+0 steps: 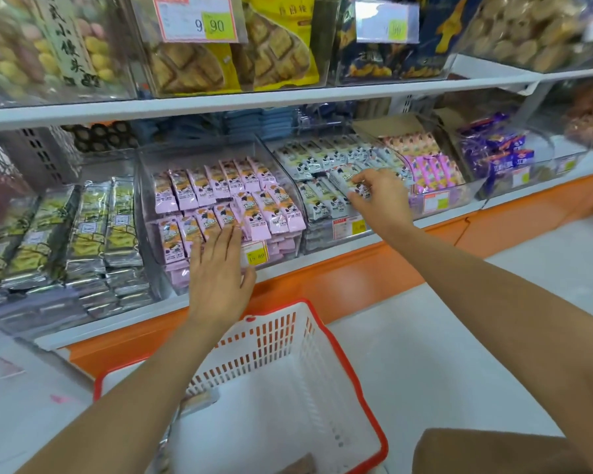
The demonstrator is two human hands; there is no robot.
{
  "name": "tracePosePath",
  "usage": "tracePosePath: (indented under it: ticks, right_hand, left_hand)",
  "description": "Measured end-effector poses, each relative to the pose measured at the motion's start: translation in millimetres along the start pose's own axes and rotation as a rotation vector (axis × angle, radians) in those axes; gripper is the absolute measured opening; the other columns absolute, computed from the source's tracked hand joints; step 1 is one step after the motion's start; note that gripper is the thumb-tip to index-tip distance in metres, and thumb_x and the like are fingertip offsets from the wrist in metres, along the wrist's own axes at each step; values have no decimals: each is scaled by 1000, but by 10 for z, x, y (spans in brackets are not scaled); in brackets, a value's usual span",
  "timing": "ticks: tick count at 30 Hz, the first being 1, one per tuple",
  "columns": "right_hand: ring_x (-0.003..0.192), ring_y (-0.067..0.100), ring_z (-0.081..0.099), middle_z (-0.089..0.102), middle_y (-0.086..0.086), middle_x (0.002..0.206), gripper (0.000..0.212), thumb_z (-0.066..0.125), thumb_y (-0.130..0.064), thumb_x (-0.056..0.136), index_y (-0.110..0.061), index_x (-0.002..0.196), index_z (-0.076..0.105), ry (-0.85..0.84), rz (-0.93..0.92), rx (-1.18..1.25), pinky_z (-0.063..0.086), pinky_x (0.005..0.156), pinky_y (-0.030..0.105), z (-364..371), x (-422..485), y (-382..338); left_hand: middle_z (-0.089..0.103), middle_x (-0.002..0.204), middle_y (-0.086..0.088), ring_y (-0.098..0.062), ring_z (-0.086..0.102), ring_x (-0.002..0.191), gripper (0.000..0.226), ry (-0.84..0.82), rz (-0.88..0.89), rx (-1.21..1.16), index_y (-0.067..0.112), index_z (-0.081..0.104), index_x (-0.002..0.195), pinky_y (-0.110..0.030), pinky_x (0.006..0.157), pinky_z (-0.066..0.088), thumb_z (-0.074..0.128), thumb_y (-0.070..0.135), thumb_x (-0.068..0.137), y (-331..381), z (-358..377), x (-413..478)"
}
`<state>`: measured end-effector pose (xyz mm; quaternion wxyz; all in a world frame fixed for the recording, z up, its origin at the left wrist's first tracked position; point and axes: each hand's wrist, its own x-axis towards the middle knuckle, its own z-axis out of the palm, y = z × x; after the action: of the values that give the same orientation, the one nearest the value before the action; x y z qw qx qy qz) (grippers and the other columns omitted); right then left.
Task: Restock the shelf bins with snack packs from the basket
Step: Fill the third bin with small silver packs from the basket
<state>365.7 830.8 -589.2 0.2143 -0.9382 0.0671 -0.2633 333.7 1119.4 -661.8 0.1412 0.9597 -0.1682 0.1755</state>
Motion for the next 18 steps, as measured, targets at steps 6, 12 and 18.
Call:
tracePosePath:
  ticks: [6,12,18]
  right_hand:
    - [110,29,46,53,11,109,28,68,-23,89,-10,114,68,56,-33,-121,42,90,38,164,46,-43]
    - [75,13,52,49,-5,91,7,63,-14,91,-13,98,65,-59,-333,241,44,64,26,329,-565,-577]
    - [70,-2,48,52,-13,86,10,63,-24,90,-18,98,66,-479,-422,387,41,63,18,1079,-1541,-988]
  left_hand:
    - [35,157,-13,-29,22,148,61,71,99,-76,6,36,150,-42,124,2,38,31,94,-82,-18,-61]
    - [47,138,-14,-33,38,132,50,205,191,-34,10,48,139,-47,115,19,41,22,91,-371,-56,-655]
    - [49,123,-16,-36,43,113,53,50,35,77,5,56,130,-47,95,30,40,26,84,-1026,141,-1268]
